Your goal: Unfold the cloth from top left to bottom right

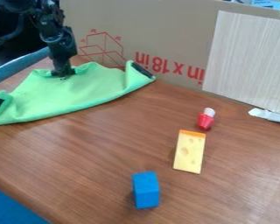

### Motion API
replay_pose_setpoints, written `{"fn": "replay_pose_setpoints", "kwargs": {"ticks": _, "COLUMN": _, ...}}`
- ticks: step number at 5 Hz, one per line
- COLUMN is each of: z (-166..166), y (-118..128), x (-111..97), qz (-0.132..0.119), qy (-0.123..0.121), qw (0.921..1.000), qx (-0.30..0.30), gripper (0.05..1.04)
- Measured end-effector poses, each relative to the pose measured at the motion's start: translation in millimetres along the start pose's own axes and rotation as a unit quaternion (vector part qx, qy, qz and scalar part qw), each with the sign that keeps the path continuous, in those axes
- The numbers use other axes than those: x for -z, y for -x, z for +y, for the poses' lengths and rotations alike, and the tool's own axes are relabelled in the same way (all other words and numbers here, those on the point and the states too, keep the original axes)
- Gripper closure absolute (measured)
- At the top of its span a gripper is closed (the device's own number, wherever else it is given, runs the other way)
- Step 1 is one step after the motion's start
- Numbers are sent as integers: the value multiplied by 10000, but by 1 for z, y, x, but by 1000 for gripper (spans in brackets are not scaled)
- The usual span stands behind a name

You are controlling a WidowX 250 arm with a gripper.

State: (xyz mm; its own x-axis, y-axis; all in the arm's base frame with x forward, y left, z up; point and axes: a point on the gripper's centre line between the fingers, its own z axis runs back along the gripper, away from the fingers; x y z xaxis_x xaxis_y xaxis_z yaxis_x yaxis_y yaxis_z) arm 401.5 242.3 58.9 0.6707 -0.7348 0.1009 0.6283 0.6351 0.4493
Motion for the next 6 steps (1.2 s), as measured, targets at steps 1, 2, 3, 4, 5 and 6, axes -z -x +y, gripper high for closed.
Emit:
{"fn": "replay_pose_setpoints", "kwargs": {"ticks": 1, "z": -3, "y": -2, "x": -1, "qz": -103, "qy": 146, "qw": 9998, "qx": -47, "gripper": 1029}}
{"fn": "replay_pose_setpoints", "kwargs": {"ticks": 2, "z": 9, "y": -2, "x": -19, "qz": -289, "qy": 174, "qw": 9992, "qx": -212, "gripper": 1029}}
{"fn": "replay_pose_setpoints", "kwargs": {"ticks": 3, "z": 13, "y": -6, "x": -40, "qz": -443, "qy": 211, "qw": 9984, "qx": -292, "gripper": 1030}}
{"fn": "replay_pose_setpoints", "kwargs": {"ticks": 4, "z": 10, "y": -10, "x": -63, "qz": -532, "qy": 146, "qw": 9982, "qx": -222, "gripper": 1030}}
{"fn": "replay_pose_setpoints", "kwargs": {"ticks": 5, "z": -17, "y": -22, "x": -78, "qz": -672, "qy": 366, "qw": 9970, "qx": 69, "gripper": 1031}}
{"fn": "replay_pose_setpoints", "kwargs": {"ticks": 6, "z": -55, "y": -30, "x": -96, "qz": -758, "qy": 610, "qw": 9942, "qx": 455, "gripper": 1031}}
